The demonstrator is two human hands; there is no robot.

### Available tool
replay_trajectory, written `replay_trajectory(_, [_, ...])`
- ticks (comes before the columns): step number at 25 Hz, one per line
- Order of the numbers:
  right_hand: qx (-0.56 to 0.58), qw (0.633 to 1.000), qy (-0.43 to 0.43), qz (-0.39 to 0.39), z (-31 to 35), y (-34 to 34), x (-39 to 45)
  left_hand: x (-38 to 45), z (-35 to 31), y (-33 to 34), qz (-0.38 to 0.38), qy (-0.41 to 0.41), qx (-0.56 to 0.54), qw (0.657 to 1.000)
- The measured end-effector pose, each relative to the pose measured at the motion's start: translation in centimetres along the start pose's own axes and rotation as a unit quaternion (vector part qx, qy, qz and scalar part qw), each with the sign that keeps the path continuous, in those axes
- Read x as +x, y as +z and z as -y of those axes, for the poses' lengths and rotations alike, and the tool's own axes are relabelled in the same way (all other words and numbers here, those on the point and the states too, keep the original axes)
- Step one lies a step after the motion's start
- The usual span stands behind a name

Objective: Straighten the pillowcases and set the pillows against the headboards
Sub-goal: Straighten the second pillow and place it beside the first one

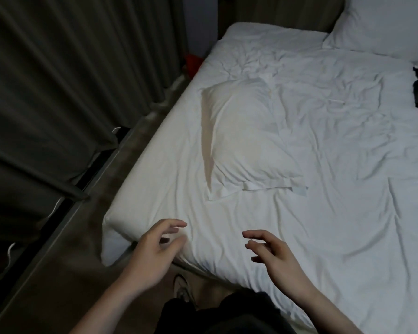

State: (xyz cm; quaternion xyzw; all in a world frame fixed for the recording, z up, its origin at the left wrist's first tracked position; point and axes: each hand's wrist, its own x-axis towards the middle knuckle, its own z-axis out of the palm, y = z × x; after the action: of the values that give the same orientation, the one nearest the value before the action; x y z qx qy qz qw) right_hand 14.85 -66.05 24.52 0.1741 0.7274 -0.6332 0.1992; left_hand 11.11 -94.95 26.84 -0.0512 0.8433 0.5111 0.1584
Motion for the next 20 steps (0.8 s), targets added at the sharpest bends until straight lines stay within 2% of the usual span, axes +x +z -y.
replay_trajectory(3, [0.022, 0.998, 0.011, -0.052, 0.9, 2.2, 0.7, 4.7, 0.1, -2.8, 0.076, -0.003, 0.033, 0.997])
replay_trajectory(5, [0.067, 0.992, 0.014, -0.108, 1.3, 2.4, 1.1, 7.5, -0.7, -3.5, 0.115, 0.022, 0.054, 0.992])
replay_trajectory(7, [0.108, 0.983, 0.011, -0.151, 1.6, 2.1, 1.8, 10.1, -2.1, -3.3, 0.138, 0.048, 0.06, 0.987])
replay_trajectory(9, [0.123, 0.979, 0.014, -0.159, 1.8, 1.5, 3.4, 12.9, -3.2, -2.0, 0.142, 0.048, 0.061, 0.987])
replay_trajectory(14, [0.135, 0.974, 0.065, -0.168, 1.4, 0.6, 8.1, 21.3, -1.6, 3.4, 0.198, -0.071, 0.082, 0.974])
replay_trajectory(17, [0.183, 0.959, 0.067, -0.203, 1.8, 0.8, 10.5, 28.0, 0.7, 5.3, 0.212, -0.16, 0.079, 0.961])
replay_trajectory(20, [0.201, 0.942, 0.085, -0.254, 1.0, 1.7, 13.2, 35.7, 2.9, 7.0, 0.203, -0.208, 0.108, 0.951])
